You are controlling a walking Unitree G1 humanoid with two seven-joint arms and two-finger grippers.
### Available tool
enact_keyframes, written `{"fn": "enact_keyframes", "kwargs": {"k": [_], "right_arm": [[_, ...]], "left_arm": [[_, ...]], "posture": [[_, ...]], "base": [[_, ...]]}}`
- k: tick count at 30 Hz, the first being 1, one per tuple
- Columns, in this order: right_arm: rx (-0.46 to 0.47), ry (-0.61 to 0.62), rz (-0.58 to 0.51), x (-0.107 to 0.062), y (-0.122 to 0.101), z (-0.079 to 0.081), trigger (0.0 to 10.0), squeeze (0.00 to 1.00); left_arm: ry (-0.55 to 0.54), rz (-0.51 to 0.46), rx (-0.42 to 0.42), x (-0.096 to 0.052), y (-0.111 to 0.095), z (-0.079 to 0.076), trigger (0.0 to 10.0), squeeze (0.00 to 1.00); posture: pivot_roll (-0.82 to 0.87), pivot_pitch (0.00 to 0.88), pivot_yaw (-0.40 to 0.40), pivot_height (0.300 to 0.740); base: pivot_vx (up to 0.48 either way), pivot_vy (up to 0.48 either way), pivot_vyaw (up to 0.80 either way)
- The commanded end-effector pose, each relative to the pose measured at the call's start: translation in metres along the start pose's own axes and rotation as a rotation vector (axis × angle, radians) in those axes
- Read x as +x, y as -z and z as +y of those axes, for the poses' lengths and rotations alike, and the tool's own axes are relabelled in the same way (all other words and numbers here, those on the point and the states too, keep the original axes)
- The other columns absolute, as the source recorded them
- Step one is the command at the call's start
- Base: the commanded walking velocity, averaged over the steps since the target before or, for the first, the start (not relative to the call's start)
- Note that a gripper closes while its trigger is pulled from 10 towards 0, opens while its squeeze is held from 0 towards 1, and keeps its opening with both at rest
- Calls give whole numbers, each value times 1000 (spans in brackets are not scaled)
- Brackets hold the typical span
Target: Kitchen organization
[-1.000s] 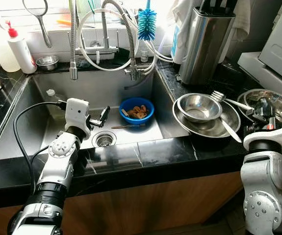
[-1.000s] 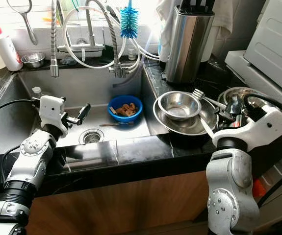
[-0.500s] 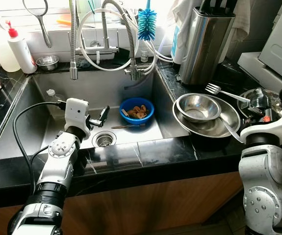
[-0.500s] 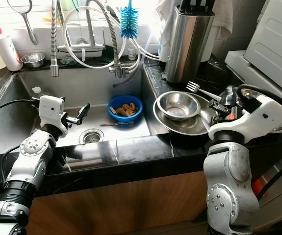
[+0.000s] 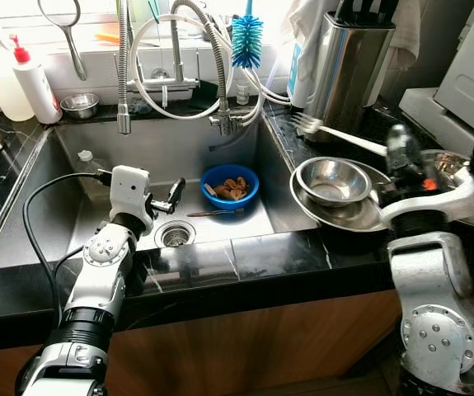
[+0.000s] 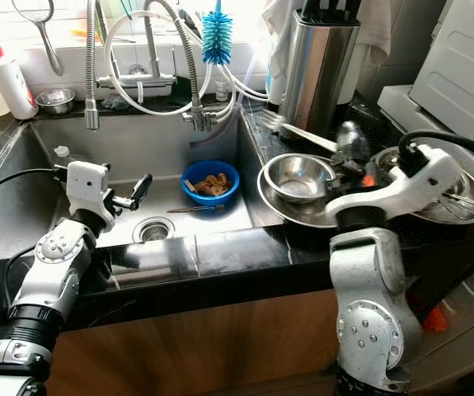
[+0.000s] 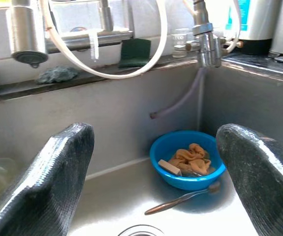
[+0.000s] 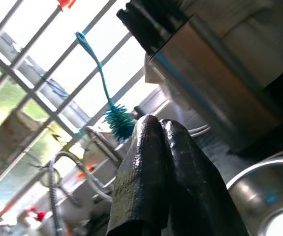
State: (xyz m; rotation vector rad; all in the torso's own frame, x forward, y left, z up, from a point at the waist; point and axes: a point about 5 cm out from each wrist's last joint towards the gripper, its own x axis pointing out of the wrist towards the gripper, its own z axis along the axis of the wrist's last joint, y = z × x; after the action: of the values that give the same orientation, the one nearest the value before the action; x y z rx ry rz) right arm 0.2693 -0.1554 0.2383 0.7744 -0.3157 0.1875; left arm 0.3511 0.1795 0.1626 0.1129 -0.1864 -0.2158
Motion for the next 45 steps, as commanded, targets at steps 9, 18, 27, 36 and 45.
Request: {"fn": "enact_keyframes", "kwargs": {"k": [9,18,27,36,45], "right_arm": [[271,-43,132,-11,25,-25,10000,0],[332,-86,170,-13,30,-33,10000,0],[367,-260,208,-19,31,-20,10000,0],[410,-297,194,-22,33,-18,10000,0],[447,-350,184,-27,35,-14,10000,0]], "left_arm": [[-41,-18,-63,2,-6,2,10000,0],[-66,-36,-164,6,-15,6,10000,0],[-69,-51,-543,16,-33,3,10000,0],[194,-119,-885,12,-58,-23,10000,0],[276,-104,-980,5,-69,-41,10000,0]], "posture": [[-62,45,-41,740],[-55,44,-43,740],[-44,35,-47,740],[-41,15,-41,740],[-43,0,-39,740]], "base": [[0,0,0],[0,0,0],[0,0,0],[0,0,0],[0,0,0]]}}
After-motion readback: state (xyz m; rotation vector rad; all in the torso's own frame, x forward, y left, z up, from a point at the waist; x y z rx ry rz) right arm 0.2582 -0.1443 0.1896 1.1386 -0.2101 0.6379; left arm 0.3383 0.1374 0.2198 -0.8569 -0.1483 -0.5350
